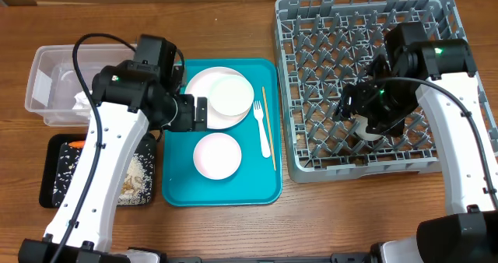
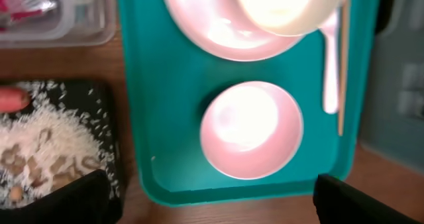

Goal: Sort waste into correct bins and load items into the dishwasher

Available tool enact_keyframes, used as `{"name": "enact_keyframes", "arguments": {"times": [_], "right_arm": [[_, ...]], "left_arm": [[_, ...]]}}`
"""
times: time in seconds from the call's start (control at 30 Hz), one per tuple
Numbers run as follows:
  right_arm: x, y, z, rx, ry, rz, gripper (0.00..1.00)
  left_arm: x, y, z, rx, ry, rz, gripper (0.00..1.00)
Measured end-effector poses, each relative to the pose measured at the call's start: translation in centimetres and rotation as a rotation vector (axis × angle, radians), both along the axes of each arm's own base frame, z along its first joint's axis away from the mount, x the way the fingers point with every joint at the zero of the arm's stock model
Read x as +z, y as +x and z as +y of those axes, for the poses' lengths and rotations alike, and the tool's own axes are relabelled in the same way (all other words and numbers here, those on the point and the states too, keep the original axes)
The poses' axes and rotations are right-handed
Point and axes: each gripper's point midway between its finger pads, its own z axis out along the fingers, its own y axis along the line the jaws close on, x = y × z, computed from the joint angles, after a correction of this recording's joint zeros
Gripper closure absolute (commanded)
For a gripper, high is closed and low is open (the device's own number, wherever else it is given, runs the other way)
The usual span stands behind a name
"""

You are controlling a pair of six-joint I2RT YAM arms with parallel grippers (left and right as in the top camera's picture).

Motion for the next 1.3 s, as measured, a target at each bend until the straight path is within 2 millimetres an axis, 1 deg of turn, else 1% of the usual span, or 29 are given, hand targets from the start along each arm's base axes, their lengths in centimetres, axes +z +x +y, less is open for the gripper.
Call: {"name": "enact_keyframes", "arguments": {"times": [0.07,0.23,0.27,0.37,0.43,0.5,0.57,0.7,0.73,0.87,0.9,0.97,1.03,1.13,1.23,1.3], "right_arm": [[0.0,0.1,0.0,0.0,0.0,-0.002,0.16],[0.0,0.1,0.0,0.003,-0.001,-0.007,0.16],[0.0,0.2,0.0,0.003,-0.001,-0.008,0.16],[0.0,0.3,0.0,0.003,-0.001,-0.013,0.16],[0.0,0.5,0.0,0.003,-0.001,-0.021,0.16],[0.0,0.6,0.0,0.003,-0.001,-0.027,0.16],[0.0,0.6,0.0,0.003,-0.001,-0.027,0.16],[0.0,0.6,0.0,0.002,-0.001,-0.026,0.16],[0.0,0.6,0.0,0.002,-0.001,-0.027,0.16],[0.0,0.6,0.0,0.003,-0.001,-0.028,0.16],[0.0,0.7,0.0,0.002,-0.001,-0.03,0.16],[0.0,0.7,0.0,0.002,-0.001,-0.03,0.16],[0.0,0.7,0.0,0.003,0.0,-0.032,0.16],[0.0,0.8,0.0,0.003,0.0,-0.034,0.16],[0.0,0.8,0.0,0.003,0.0,-0.034,0.16],[0.0,0.8,0.0,0.002,0.0,-0.033,0.16]], "left_arm": [[-1.3,-0.6,0.5,0.029,0.024,0.035,0.0],[-6.1,-2.6,1.1,0.062,0.053,0.13,0.0],[-7.0,-3.1,1.1,0.062,0.052,0.15,0.01],[-9.0,-4.5,1.1,0.07,0.045,0.203,0.1],[-9.7,-5.0,1.1,0.076,0.042,0.221,0.19],[-9.8,-4.9,1.0,0.08,0.033,0.216,0.29],[-9.8,-4.5,0.8,0.082,0.025,0.201,0.46],[-9.8,-3.7,0.5,0.081,0.01,0.17,0.73],[-9.8,-3.6,0.5,0.083,0.008,0.164,0.77],[-10.4,-3.6,0.4,0.079,0.005,0.159,0.76],[-10.7,-3.6,0.4,0.079,0.003,0.158,0.74],[-11.1,-3.7,0.1,0.072,-0.006,0.156,0.67],[-11.5,-3.7,-0.3,0.063,-0.017,0.15,0.64],[-11.9,-3.9,-1.1,0.044,-0.028,0.151,0.82],[-11.9,-3.9,-1.8,0.021,-0.037,0.145,0.81],[-11.9,-3.9,-2.0,0.012,-0.039,0.14,0.79]]}}
